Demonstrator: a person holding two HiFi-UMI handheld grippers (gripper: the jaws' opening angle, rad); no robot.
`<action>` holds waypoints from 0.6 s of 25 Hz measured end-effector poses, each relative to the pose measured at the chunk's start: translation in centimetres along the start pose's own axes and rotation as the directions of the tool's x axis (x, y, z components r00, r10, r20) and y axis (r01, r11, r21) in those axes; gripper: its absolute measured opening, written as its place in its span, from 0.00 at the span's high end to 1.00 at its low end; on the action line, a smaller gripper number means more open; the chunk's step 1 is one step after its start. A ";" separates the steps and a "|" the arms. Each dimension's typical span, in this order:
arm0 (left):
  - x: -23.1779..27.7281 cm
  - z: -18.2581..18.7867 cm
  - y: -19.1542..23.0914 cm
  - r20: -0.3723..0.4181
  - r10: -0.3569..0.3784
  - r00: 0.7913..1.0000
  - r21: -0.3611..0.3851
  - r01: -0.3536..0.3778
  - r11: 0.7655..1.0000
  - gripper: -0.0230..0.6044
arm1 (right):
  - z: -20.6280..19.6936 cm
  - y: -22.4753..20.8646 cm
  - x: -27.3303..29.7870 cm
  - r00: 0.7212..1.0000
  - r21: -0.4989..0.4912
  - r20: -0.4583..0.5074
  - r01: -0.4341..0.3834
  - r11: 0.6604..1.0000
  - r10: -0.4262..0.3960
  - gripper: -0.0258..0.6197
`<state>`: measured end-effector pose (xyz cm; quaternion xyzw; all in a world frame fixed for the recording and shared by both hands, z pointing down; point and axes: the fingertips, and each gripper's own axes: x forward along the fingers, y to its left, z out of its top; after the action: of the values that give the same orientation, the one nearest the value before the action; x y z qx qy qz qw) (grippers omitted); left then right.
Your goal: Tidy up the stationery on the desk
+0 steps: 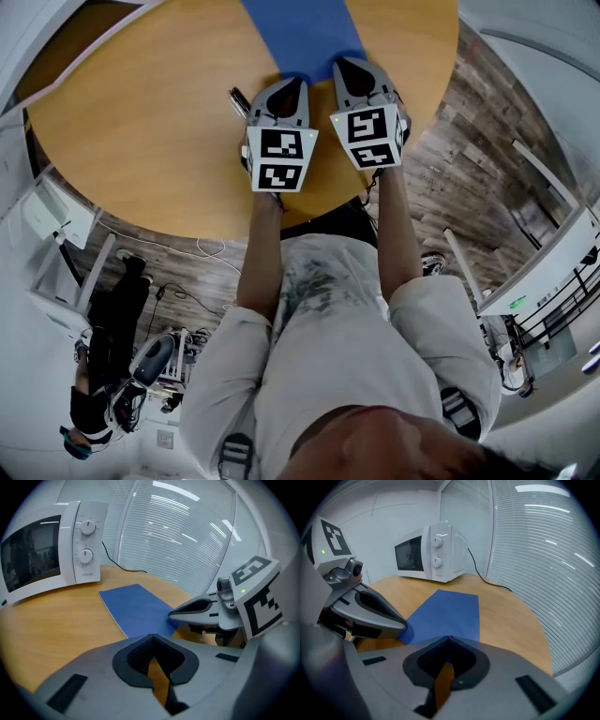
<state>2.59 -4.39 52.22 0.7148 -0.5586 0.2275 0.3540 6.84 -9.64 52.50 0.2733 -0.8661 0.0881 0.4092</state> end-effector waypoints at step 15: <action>0.4 -2.1 -0.2 -0.132 0.023 0.991 -0.112 -0.038 0.993 0.95 | -0.8 1.1 -0.1 0.998 -0.038 -0.015 -0.055 0.998 0.054 0.86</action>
<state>3.00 -3.07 53.83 0.6683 -0.5573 0.2467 0.4264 6.79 -8.35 53.06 0.2411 -0.8719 0.0844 0.4177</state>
